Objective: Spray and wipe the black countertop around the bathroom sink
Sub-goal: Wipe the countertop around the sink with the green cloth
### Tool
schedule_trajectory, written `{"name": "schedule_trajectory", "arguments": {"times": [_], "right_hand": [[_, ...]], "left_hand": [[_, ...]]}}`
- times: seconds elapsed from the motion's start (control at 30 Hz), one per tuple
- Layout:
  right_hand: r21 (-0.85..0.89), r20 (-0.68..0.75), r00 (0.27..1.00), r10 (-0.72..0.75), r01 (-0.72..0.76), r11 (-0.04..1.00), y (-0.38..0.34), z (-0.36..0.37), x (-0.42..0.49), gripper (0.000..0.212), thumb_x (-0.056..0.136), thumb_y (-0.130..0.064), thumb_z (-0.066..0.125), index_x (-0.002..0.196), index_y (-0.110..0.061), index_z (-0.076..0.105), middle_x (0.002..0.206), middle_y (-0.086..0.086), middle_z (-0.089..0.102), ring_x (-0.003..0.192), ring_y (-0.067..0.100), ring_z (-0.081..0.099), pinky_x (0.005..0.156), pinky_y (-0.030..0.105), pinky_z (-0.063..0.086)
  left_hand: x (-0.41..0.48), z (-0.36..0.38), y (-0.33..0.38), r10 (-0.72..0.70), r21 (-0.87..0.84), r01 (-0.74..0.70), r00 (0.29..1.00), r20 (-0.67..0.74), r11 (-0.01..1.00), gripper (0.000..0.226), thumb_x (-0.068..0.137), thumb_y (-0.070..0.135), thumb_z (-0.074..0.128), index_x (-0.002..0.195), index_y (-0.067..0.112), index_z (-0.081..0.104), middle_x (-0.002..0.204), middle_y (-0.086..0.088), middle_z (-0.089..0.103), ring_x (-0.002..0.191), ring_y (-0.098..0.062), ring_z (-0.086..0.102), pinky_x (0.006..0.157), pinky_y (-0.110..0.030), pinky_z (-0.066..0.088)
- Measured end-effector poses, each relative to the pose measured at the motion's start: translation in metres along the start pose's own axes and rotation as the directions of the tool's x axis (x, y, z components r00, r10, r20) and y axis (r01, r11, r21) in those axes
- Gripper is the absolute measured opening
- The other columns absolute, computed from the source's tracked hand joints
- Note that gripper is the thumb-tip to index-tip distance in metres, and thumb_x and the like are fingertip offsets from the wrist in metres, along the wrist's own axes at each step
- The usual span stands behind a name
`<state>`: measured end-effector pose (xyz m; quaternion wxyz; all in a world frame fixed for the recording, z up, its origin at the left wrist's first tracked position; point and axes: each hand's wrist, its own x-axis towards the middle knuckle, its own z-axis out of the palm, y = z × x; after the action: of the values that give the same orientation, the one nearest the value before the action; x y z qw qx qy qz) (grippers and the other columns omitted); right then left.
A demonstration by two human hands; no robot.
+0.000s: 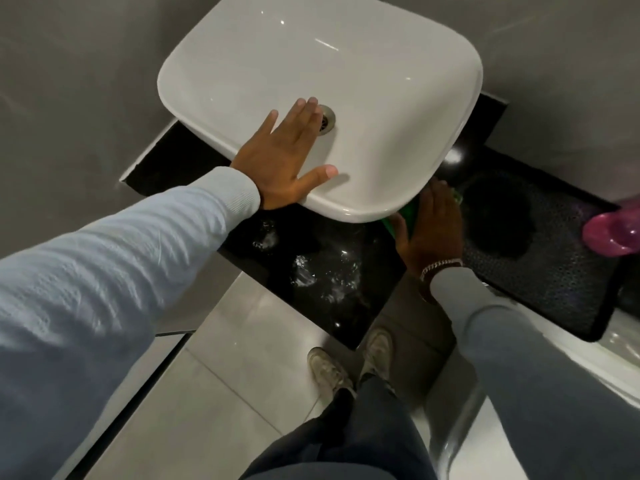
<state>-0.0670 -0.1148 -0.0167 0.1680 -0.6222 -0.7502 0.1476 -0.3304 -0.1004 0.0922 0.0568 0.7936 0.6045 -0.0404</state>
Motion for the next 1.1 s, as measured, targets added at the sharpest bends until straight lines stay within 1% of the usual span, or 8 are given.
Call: {"name": "schedule_trajectory", "arguments": {"times": [0.13, 0.3, 0.37, 0.6, 0.7, 0.8, 0.93, 1.1], "right_hand": [[-0.01, -0.013, 0.998, 0.069, -0.069, 0.998, -0.028, 0.012, -0.037, 0.073, 0.091, -0.047, 0.044, 0.147, -0.003, 0.03, 0.157, 0.018, 0.029, 0.146, 0.036, 0.024, 0.117, 0.054, 0.024], [0.075, 0.084, 0.985, -0.153, 0.147, 0.986, -0.055, 0.03, -0.156, 0.077, 0.09, -0.058, 0.042, 0.146, -0.005, 0.033, 0.156, 0.016, 0.032, 0.145, 0.033, 0.026, 0.116, 0.054, 0.026], [0.067, 0.118, 0.978, -0.173, 0.166, 0.984, -0.052, 0.033, -0.16, 0.08, 0.089, -0.062, 0.043, 0.146, -0.007, 0.032, 0.155, 0.014, 0.033, 0.145, 0.032, 0.026, 0.115, 0.054, 0.027], [-0.042, -0.029, 0.97, 0.243, -0.244, 0.969, -0.057, 0.021, -0.038, 0.08, 0.088, -0.059, 0.041, 0.143, -0.001, 0.037, 0.15, 0.023, 0.039, 0.141, 0.038, 0.034, 0.115, 0.054, 0.028], [-0.075, -0.057, 0.954, 0.296, -0.299, 0.951, -0.072, 0.023, -0.041, 0.075, 0.09, -0.057, 0.047, 0.141, -0.003, 0.037, 0.147, 0.02, 0.042, 0.136, 0.037, 0.039, 0.11, 0.052, 0.034], [-0.112, -0.06, 0.934, 0.351, -0.356, 0.928, -0.104, 0.039, -0.101, 0.076, 0.09, -0.059, 0.039, 0.147, -0.009, 0.029, 0.156, 0.014, 0.032, 0.144, 0.033, 0.029, 0.117, 0.05, 0.026], [-0.139, -0.048, 0.918, 0.394, -0.397, 0.907, -0.149, 0.055, -0.169, 0.08, 0.089, -0.065, 0.031, 0.146, -0.009, 0.033, 0.156, 0.013, 0.034, 0.143, 0.033, 0.032, 0.116, 0.05, 0.029], [-0.142, -0.156, 0.848, 0.507, -0.527, 0.838, -0.142, 0.052, -0.106, 0.078, 0.089, -0.057, 0.037, 0.146, -0.005, 0.031, 0.155, 0.018, 0.033, 0.143, 0.035, 0.03, 0.118, 0.049, 0.025]], "left_hand": [[0.0, -0.002, -0.001, 0.007, 0.007, -0.007, 0.999, 0.034, 1.0, 0.089, 0.087, 0.067, 0.014, 0.151, 0.008, -0.005, 0.163, -0.01, -0.007, 0.15, -0.022, -0.007, 0.122, -0.048, 0.004], [0.001, -0.001, 0.001, 0.017, -0.019, -0.016, 0.999, 0.044, 1.0, 0.088, 0.088, 0.065, 0.016, 0.151, 0.008, -0.007, 0.163, -0.01, -0.006, 0.15, -0.022, -0.006, 0.123, -0.046, 0.006], [0.002, 0.0, 0.0, 0.018, -0.027, -0.017, 0.999, 0.037, 1.0, 0.088, 0.089, 0.066, 0.016, 0.151, 0.007, -0.005, 0.163, -0.011, -0.005, 0.15, -0.022, -0.006, 0.123, -0.046, 0.008], [0.004, 0.001, -0.011, 0.09, -0.067, -0.089, 0.996, 0.013, 0.994, 0.095, 0.084, 0.071, 0.012, 0.15, 0.005, -0.001, 0.163, -0.012, -0.002, 0.151, -0.024, -0.004, 0.121, -0.046, 0.013], [0.003, 0.006, -0.015, 0.149, -0.098, -0.152, 0.988, -0.041, 0.984, 0.091, 0.088, 0.066, 0.018, 0.15, 0.002, 0.001, 0.162, -0.016, 0.001, 0.15, -0.027, -0.001, 0.122, -0.045, 0.009], [0.001, 0.009, -0.028, 0.163, -0.093, -0.166, 0.986, -0.048, 0.982, 0.092, 0.086, 0.069, 0.013, 0.15, 0.005, -0.002, 0.163, -0.013, -0.003, 0.15, -0.024, -0.005, 0.122, -0.047, 0.005], [0.001, 0.003, -0.068, 0.183, -0.085, -0.183, 0.983, -0.006, 0.979, 0.094, 0.085, 0.072, 0.01, 0.15, 0.006, -0.005, 0.163, -0.01, -0.007, 0.15, -0.02, -0.009, 0.122, -0.047, 0.002], [0.008, 0.003, -0.076, 0.244, -0.086, -0.242, 0.97, 0.016, 0.967, 0.095, 0.083, 0.073, 0.011, 0.15, 0.007, -0.004, 0.163, -0.009, -0.006, 0.15, -0.019, -0.009, 0.122, -0.048, 0.003]]}}
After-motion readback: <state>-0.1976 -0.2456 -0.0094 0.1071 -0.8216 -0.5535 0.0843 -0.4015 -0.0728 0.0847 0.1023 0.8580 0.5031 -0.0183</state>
